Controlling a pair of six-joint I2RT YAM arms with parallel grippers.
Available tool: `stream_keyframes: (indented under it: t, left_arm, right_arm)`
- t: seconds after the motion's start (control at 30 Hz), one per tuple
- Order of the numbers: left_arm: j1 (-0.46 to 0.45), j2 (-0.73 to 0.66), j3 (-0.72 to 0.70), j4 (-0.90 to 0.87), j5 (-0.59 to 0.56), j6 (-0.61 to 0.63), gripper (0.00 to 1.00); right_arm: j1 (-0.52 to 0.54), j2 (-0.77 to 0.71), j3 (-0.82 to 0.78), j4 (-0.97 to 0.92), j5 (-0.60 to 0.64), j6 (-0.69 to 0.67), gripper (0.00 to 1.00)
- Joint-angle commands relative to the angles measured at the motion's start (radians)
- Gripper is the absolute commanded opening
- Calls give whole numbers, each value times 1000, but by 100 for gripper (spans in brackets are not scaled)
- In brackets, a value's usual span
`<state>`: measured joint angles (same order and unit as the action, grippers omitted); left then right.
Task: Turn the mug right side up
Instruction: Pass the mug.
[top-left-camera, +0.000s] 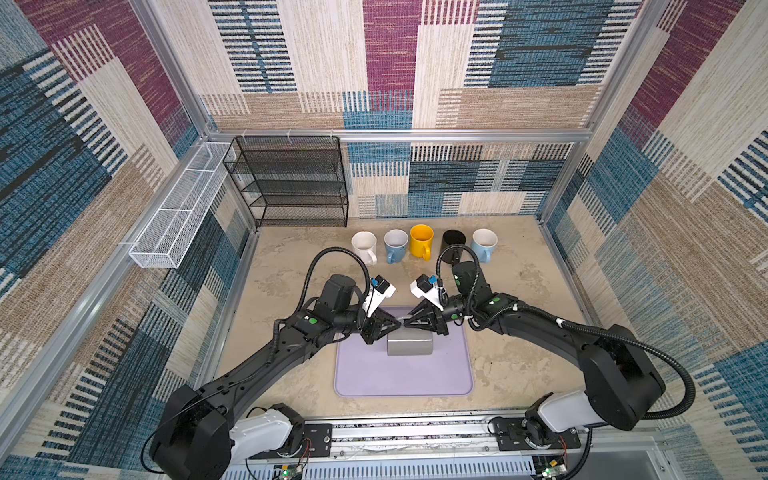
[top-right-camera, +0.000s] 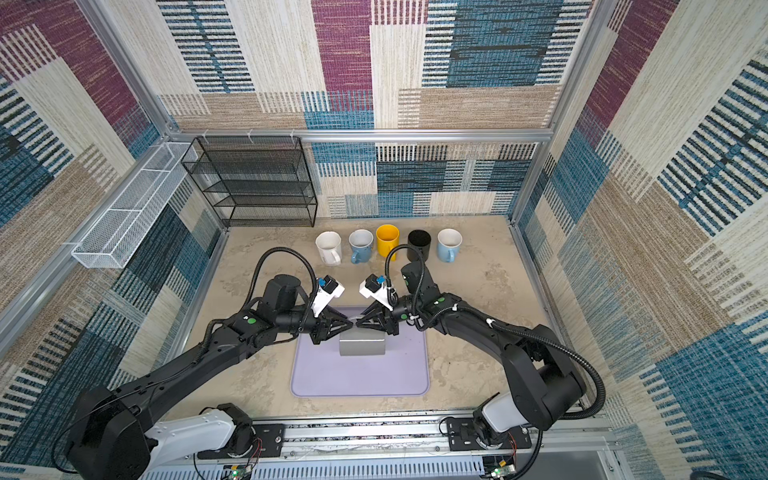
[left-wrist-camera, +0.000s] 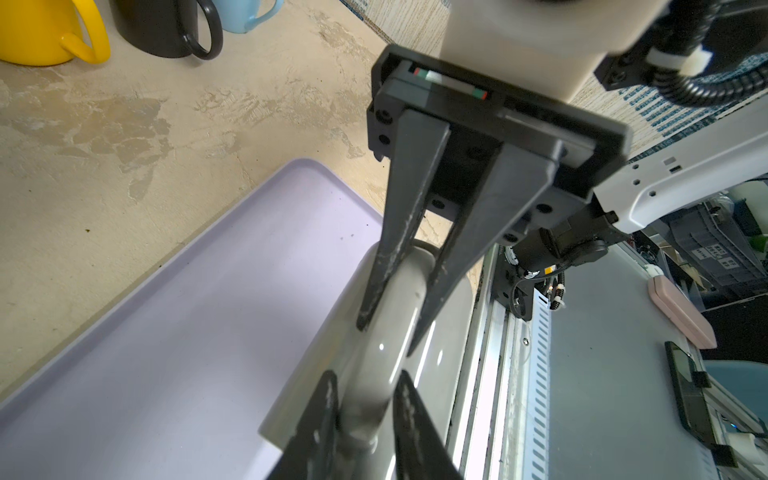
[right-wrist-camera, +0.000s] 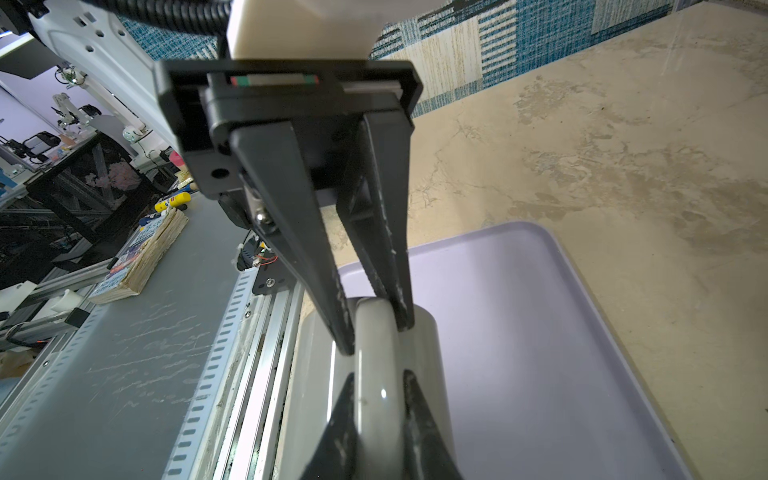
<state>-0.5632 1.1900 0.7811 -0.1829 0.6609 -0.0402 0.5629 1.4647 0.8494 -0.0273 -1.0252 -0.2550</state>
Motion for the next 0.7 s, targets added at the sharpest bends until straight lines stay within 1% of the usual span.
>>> stream_keyframes:
  t: [0.0,0.17,0.3,0.53,0.67]
  left_arm:
    - [2,8,10,17,15,13,27]
    - [2,13,10,17,19,11,26]
    - [1,19,9,22,26,10,24]
    - [1,23,14,16,27,7,14]
    - [2,20,20,-2,25,3,7]
  right_arm:
    - [2,-5,15,41,-35,-5,0]
    - [2,2,19,65,-59,5,0]
    - [1,10,23,85,-86,11,0]
    - [1,28,31,102,-114,18,0]
    - [2,31,28,99,-115,15,0]
